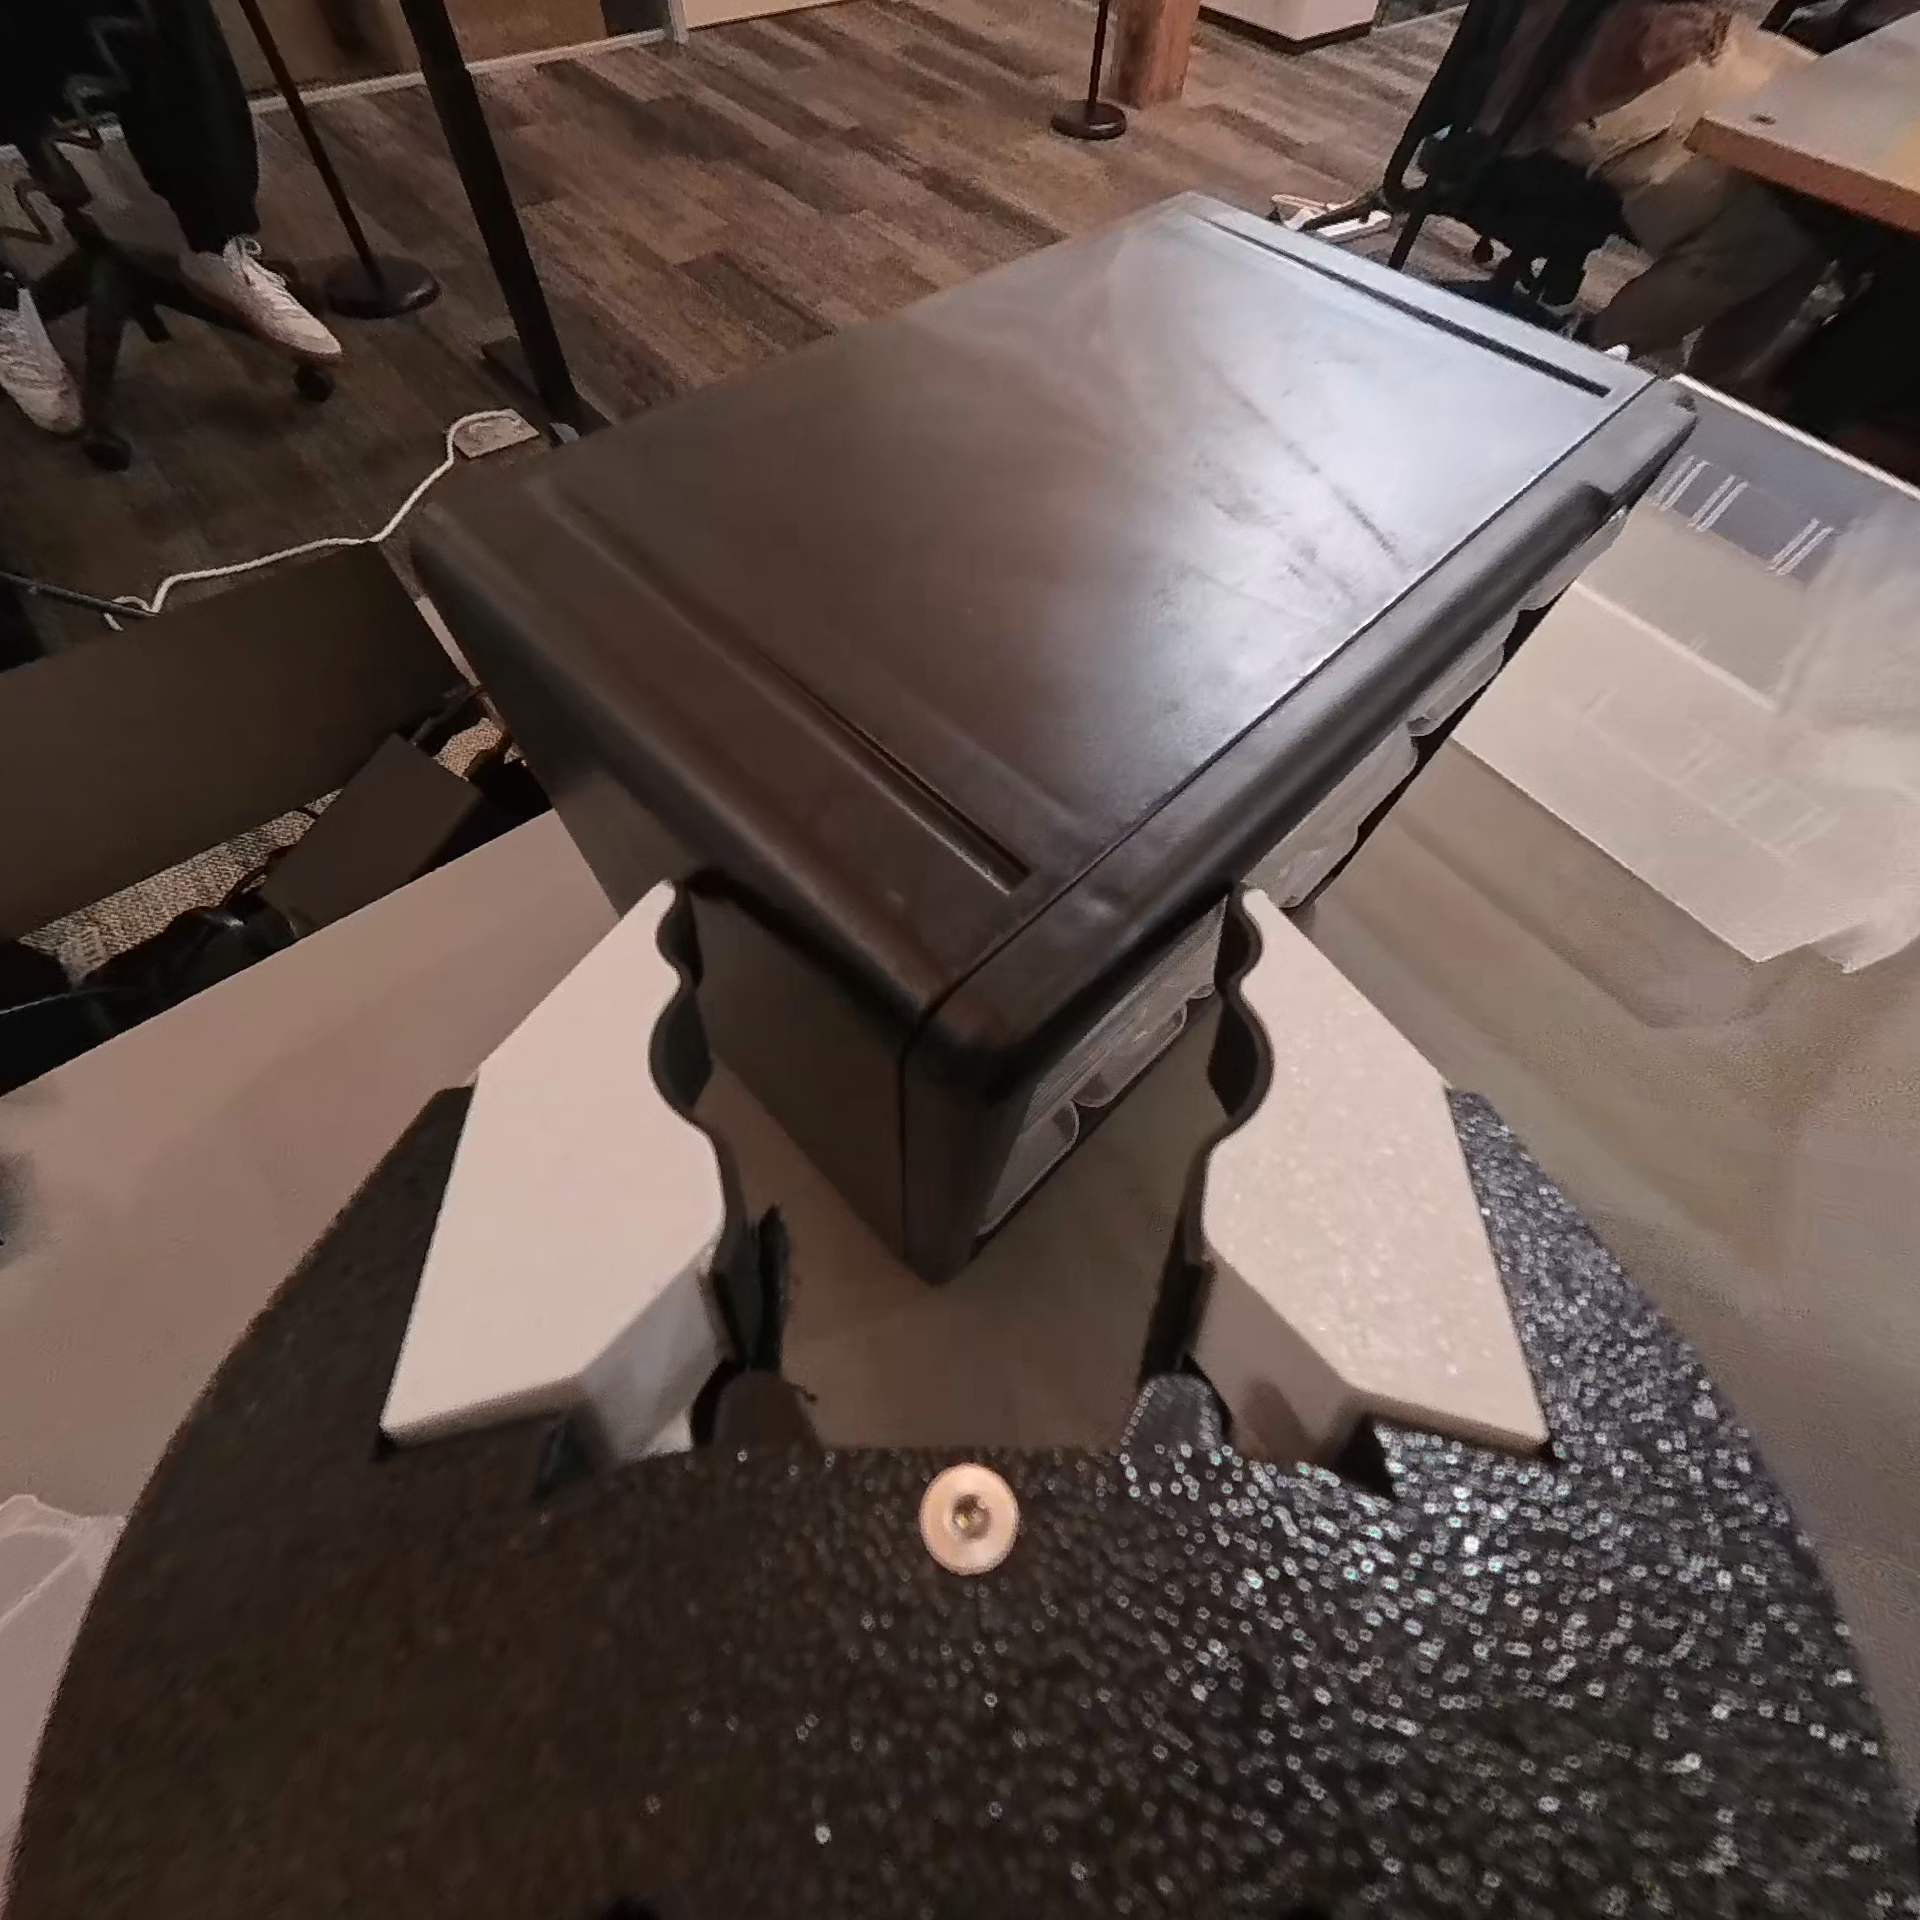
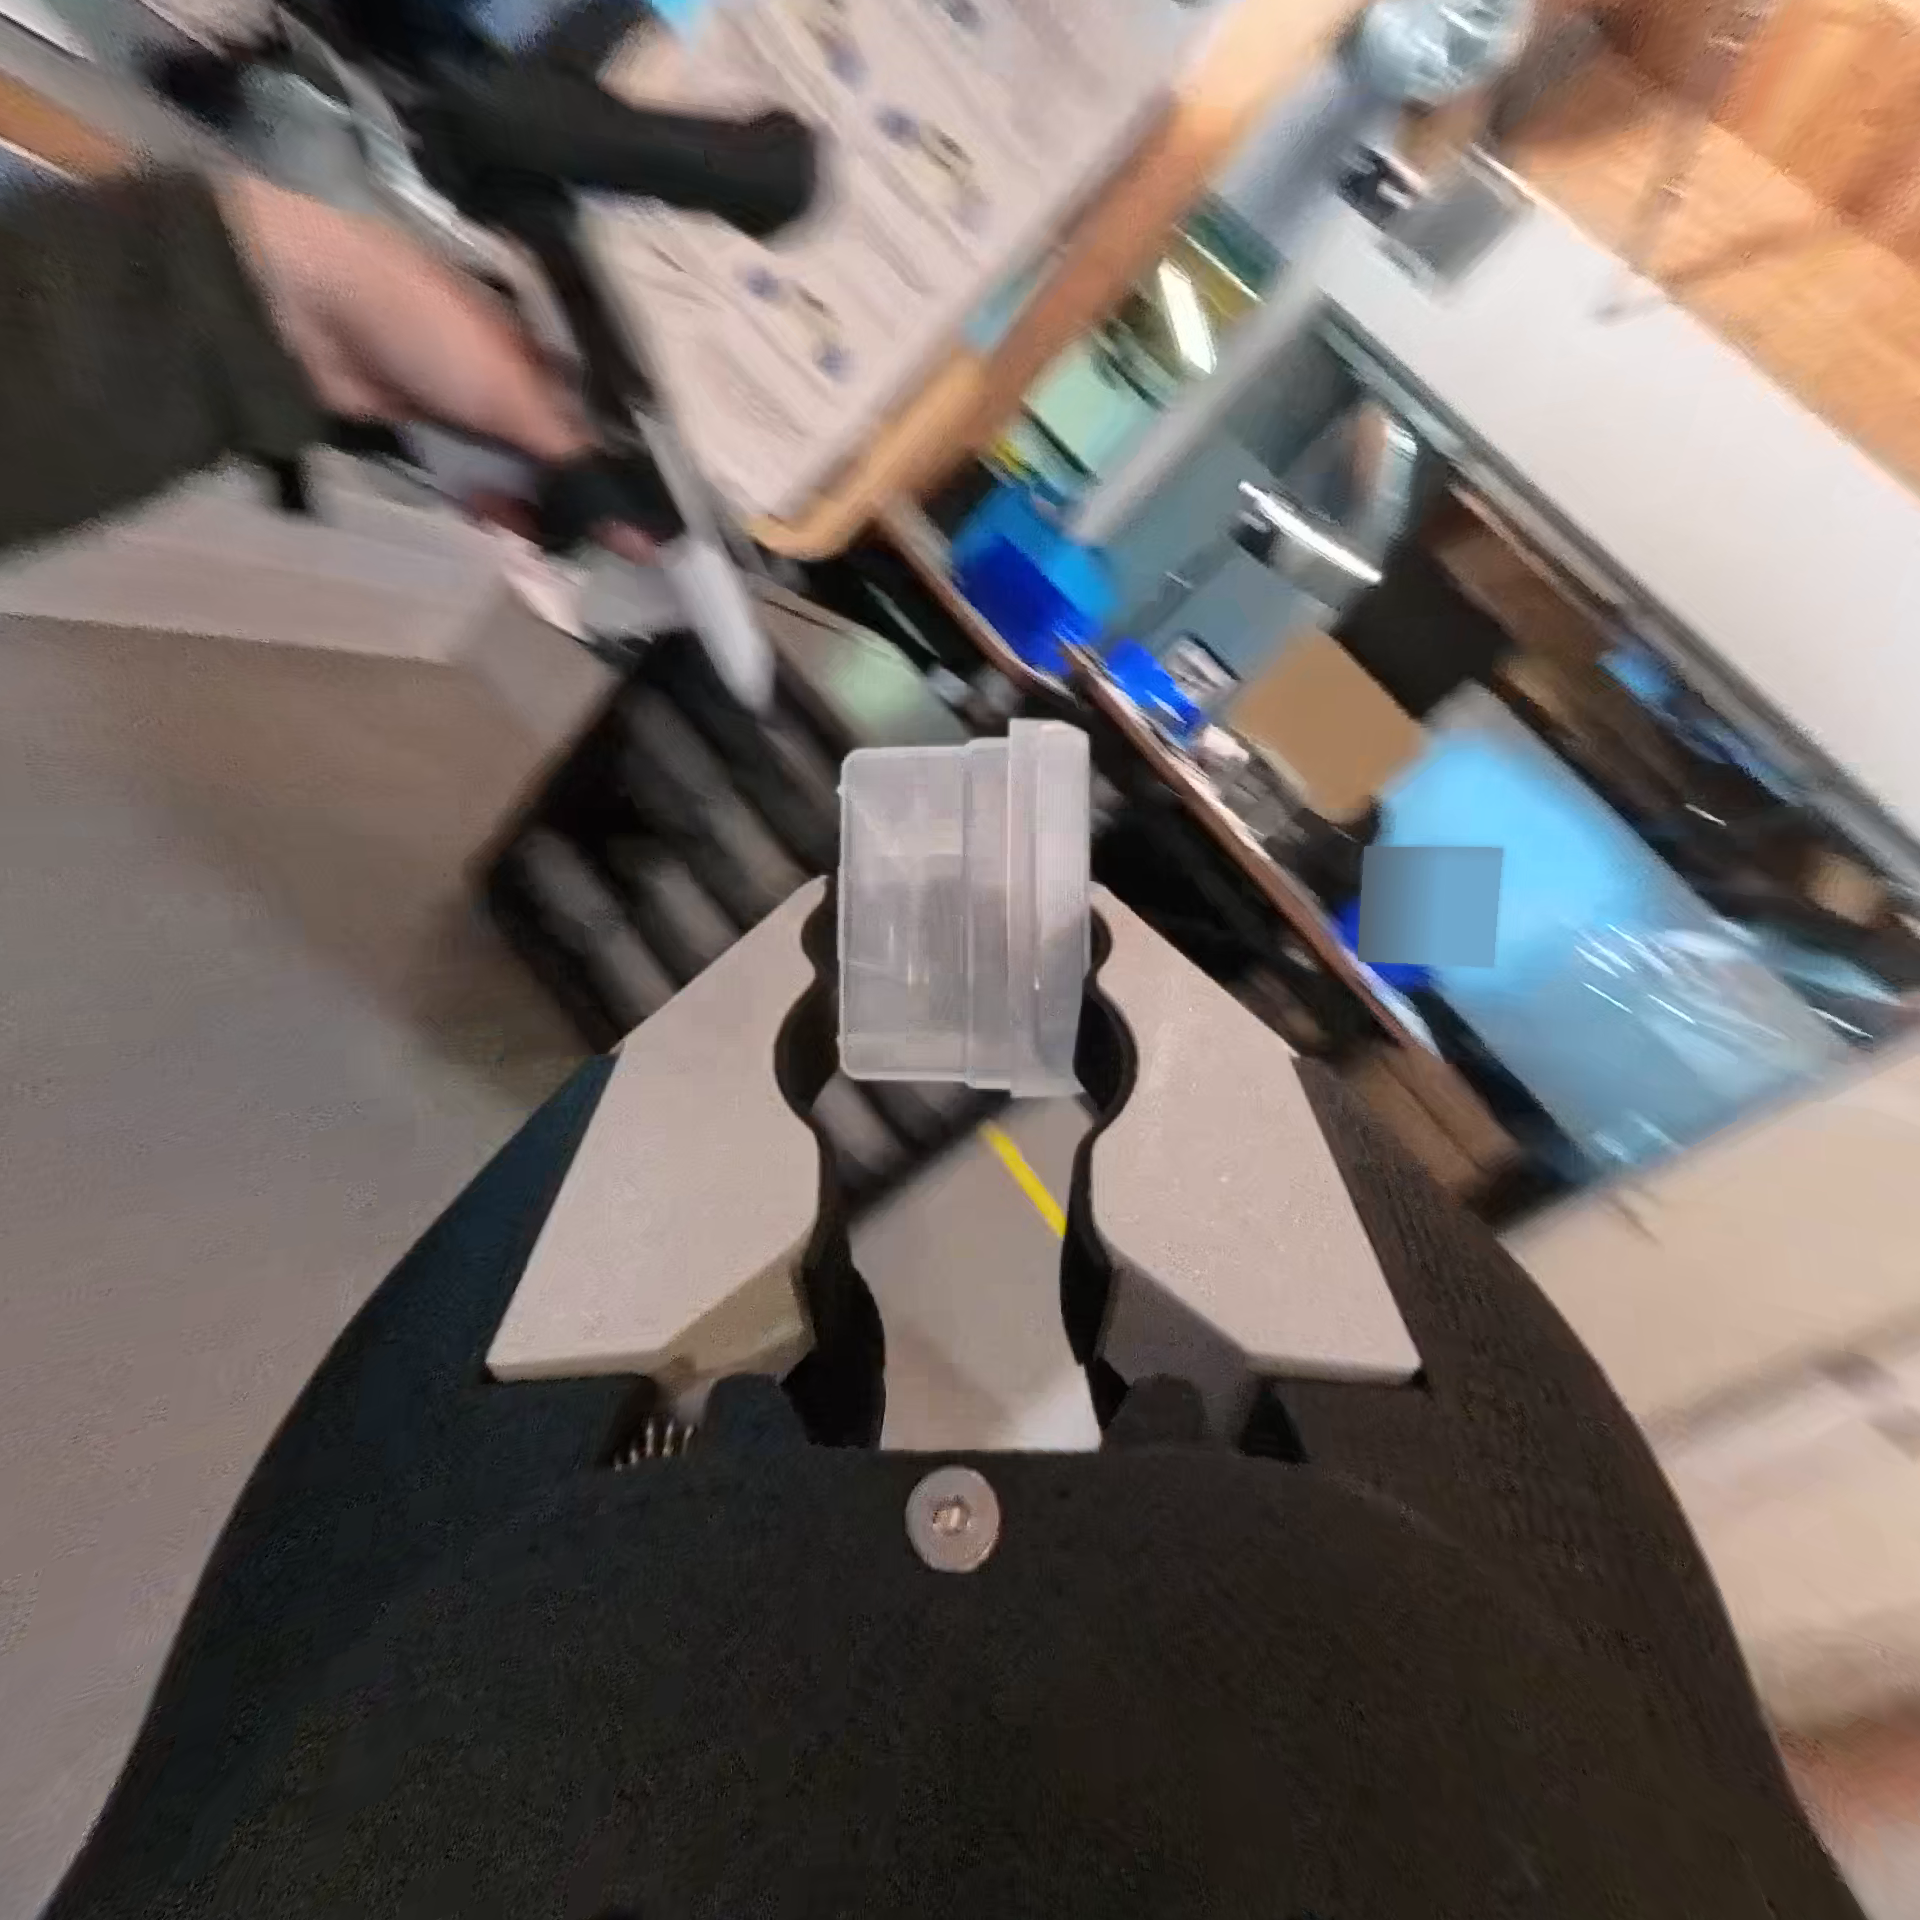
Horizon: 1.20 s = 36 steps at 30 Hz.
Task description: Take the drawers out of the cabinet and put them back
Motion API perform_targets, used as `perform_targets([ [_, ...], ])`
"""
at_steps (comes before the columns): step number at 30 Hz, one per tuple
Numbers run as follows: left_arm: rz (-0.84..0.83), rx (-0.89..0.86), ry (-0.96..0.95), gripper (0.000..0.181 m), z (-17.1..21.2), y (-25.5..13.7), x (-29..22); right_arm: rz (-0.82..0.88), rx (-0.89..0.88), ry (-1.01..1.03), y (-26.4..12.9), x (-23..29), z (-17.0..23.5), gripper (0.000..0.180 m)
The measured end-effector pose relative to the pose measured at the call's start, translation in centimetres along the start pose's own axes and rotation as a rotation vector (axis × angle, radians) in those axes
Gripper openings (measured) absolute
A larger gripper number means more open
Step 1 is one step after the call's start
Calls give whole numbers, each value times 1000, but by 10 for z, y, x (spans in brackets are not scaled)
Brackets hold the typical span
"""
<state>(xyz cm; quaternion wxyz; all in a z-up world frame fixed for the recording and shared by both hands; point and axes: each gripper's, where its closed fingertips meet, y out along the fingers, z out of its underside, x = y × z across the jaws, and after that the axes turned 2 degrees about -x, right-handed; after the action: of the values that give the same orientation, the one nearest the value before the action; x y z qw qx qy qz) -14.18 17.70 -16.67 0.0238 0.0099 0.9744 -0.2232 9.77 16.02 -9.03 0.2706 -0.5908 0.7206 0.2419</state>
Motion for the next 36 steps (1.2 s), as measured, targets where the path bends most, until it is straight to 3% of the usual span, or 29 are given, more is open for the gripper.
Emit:
perform_targets([
  [3, 15, -6, 2, 99, 0, 1, 0, 219, 253, -2, -38, -74, 51, 43],
  [6, 41, -8, -16, 102, 0, 2, 1, 295, 512, 130, -51, -119, 127, 42],
  [13, 56, -7, -25, 104, 1, 3, 1, 275, 1008, 359, -42, -144, 284, 42],
  [17, 61, -7, -25, 103, 1, 3, 1, 317, 1225, 290, -44, -146, 338, 43],
  [22, 64, -7, -24, 103, 1, 3, 1, 309, 1260, 237, -18, -133, 362, 42],
  [24, 66, -7, -24, 103, 1, 3, 1, 277, 1230, 314, -5, -122, 366, 41],
  [29, 68, -6, -24, 103, 2, 3, 1, 272, 1109, 614, 7, -109, 376, 57],
  [32, 68, -6, -23, 102, 2, 3, 1, 311, 1020, 669, 3, -120, 366, 62],
  [36, 72, -4, -25, 101, 2, 3, 2, 373, 870, 633, -6, -149, 319, 67],
])
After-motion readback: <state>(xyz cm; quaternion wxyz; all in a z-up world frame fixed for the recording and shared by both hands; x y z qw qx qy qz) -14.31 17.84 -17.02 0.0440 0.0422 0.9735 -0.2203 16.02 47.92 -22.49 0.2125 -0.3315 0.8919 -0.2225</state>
